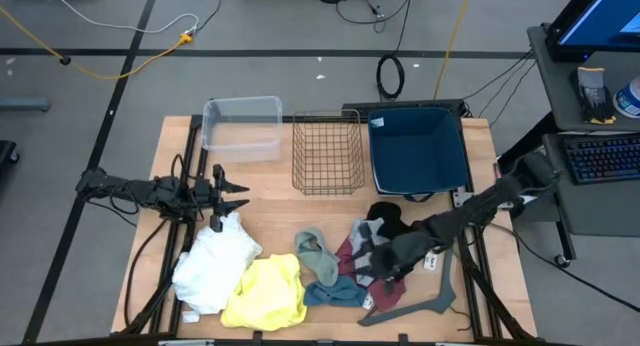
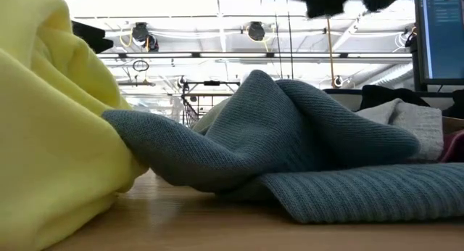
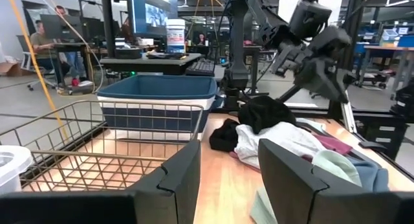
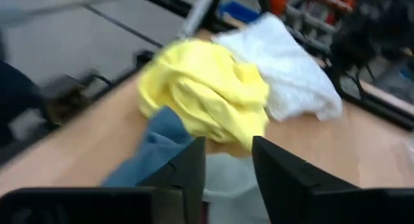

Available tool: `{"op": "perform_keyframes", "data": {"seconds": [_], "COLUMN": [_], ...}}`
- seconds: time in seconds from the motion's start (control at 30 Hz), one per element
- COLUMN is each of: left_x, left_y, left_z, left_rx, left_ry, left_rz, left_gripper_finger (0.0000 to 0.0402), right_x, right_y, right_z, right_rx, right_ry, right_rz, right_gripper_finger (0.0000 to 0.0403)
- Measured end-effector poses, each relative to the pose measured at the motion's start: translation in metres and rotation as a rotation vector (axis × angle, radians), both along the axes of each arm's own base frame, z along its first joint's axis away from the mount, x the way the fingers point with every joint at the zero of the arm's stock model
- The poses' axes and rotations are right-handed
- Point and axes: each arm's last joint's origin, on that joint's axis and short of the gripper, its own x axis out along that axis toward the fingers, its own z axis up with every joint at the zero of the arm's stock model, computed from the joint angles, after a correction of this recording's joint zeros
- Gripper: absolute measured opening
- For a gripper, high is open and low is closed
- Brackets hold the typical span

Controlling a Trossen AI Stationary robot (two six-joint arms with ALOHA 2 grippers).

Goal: Pick & Place Cloths
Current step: Put the grey sock into the transparent container

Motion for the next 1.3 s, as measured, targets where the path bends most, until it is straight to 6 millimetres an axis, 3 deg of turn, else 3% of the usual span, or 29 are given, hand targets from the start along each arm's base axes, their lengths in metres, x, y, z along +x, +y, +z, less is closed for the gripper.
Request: {"op": "perform_keyframes", "data": {"seconds": [0.23,0.5,0.67,1.3], "left_x": [0.0,-0.001,-0.001,0.0], "left_y": [-0.002,-0.003,-0.003,-0.003], "left_z": [0.0,0.0,0.0,0.0], "left_rx": [-0.001,-0.003,-0.003,-0.003], "left_ry": [0.0,-0.001,-0.001,0.0], "left_rz": [-0.024,-0.034,-0.034,-0.033], "left_gripper_finger": [0.0157,0.0157,0.0157,0.0157], "right_x": [0.027,0.032,0.032,0.035], "right_y": [-0.011,-0.017,-0.016,-0.02], "right_z": [-0.022,-0.038,-0.046,-0.047], "right_rx": [0.032,0.157,0.197,0.391], "right_ry": [0.079,0.185,0.232,0.288], "right_rz": [-0.129,-0.184,-0.207,-0.24], "right_gripper_finger": [0.0204,0.026,0.0267,0.0266]}}
